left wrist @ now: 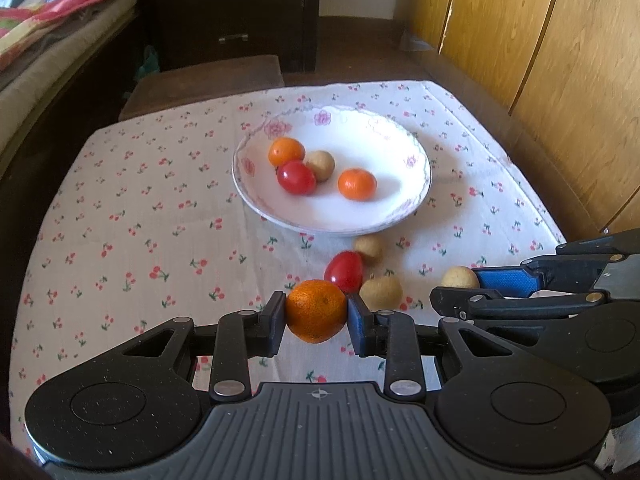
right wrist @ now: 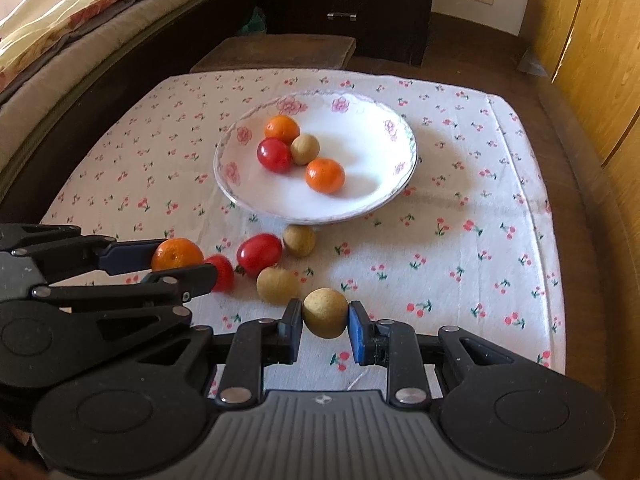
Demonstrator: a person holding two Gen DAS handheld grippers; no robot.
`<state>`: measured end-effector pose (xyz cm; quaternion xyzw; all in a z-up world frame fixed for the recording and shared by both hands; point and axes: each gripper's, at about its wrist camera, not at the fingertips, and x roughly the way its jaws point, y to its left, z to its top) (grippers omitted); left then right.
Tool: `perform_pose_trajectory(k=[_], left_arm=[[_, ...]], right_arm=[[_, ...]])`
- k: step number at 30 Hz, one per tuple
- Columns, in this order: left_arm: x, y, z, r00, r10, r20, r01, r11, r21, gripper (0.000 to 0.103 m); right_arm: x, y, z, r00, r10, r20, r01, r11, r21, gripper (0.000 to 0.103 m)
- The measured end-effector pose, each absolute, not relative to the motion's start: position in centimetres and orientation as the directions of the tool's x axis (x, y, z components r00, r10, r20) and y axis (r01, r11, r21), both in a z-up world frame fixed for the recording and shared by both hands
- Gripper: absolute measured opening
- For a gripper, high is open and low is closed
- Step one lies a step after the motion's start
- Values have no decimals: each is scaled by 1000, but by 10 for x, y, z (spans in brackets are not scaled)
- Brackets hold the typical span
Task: Organize fruits
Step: 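Lift and carry the tangerine in the left tool while the right tool carries the brown fruit to the bowl, then open the left tool over the bowl while the right tool releases the brown fruit there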
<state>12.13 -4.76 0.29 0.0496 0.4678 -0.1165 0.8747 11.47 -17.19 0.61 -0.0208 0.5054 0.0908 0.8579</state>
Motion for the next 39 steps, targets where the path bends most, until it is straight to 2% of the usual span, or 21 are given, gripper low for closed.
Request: perform_pose_trajectory(k=[39], left_arm=[[203, -44, 13, 563, -151, -813, 179, 982, -58, 39]], right_arm=[[199, -178, 14, 507, 145, -850, -139, 987, 86, 27]])
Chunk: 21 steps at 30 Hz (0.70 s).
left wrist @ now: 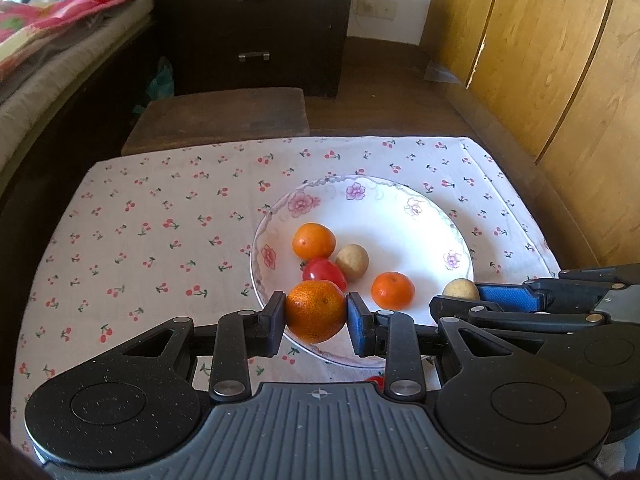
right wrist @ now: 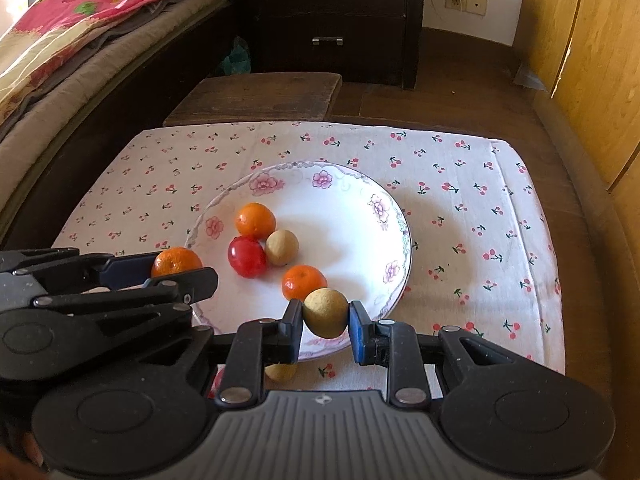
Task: Organize fruits
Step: 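Open the left tool over the bowl while the right tool releases the brown fruit there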
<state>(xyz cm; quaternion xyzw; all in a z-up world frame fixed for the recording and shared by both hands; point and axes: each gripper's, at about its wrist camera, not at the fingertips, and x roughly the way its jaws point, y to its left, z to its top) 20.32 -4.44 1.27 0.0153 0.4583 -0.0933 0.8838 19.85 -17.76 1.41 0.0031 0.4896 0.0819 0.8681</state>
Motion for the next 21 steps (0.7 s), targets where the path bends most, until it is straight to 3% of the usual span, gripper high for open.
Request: perform_pose_trajectory(k=[21], left_arm=[[220, -46, -7, 519, -150, -842, 156, 985, -80, 40]], right_arm=[[216, -180, -5, 473, 139, -870, -124, 988, 91, 27]])
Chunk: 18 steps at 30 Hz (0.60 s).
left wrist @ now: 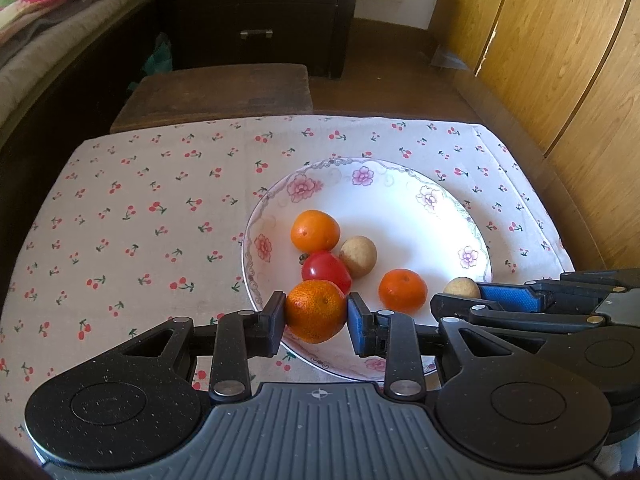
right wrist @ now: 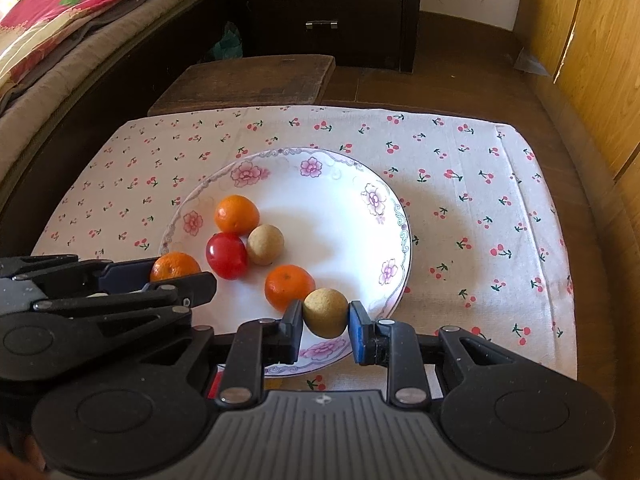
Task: Organize fruits
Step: 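Open the left tool over the bowl while the right tool releases the brown fruit there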
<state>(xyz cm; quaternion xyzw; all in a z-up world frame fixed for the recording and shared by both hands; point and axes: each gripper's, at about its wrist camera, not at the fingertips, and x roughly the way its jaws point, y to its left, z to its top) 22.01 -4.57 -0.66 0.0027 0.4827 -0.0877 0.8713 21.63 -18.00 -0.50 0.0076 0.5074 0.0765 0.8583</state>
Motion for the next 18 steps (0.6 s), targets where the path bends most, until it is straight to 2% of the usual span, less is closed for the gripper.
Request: perform_pose_trajectory(k=[18], left_arm=[[221, -45, -9, 518, -147, -843, 140, 986, -85, 40]], right_arm=[[217, -180, -6, 475, 140, -869, -115, 989, 96, 28]])
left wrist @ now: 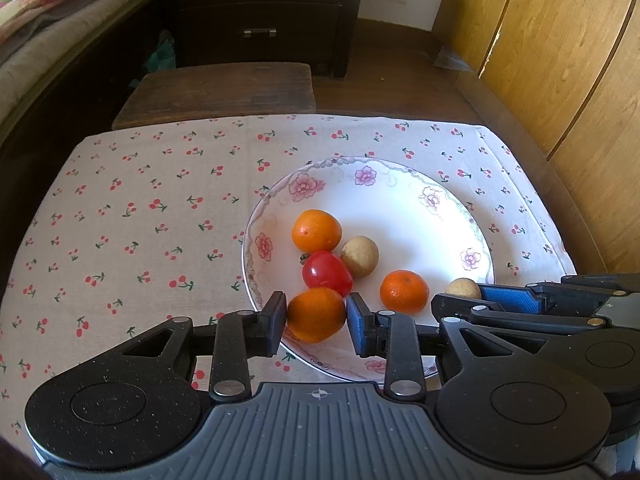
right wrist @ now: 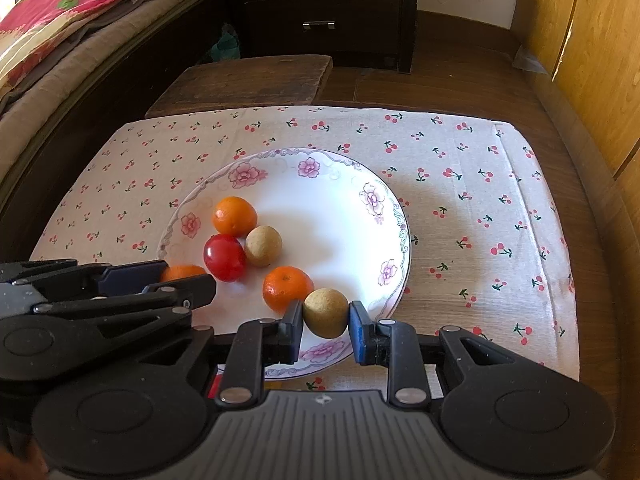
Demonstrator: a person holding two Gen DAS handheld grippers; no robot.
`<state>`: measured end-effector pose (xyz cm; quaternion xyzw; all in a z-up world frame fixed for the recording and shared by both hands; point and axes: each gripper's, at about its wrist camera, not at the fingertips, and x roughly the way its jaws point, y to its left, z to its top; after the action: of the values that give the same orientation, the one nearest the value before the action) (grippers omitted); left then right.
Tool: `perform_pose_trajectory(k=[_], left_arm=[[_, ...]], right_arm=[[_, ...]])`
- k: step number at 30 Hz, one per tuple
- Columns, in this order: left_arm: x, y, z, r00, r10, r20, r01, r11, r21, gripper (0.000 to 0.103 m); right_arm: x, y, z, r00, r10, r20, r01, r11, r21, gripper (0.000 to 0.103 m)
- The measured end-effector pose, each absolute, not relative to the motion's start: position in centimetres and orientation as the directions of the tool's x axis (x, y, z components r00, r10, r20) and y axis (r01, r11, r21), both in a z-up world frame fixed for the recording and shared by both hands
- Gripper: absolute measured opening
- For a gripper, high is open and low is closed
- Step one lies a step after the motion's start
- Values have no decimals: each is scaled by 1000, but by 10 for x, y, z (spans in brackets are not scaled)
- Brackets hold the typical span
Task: Organize fruits
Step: 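Open the left tool over the bowl while the right tool releases the brown fruit there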
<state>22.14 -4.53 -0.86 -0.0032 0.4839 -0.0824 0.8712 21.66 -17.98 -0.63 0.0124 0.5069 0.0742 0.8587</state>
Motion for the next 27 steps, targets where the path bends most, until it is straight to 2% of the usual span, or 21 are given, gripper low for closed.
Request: perform_pose_trajectory(k=[27], left_arm=[[220, -42, -2, 531, -142, -835, 128, 988, -86, 44]], right_arm=[[216, -182, -4, 476, 140, -868, -88, 990, 112, 28]])
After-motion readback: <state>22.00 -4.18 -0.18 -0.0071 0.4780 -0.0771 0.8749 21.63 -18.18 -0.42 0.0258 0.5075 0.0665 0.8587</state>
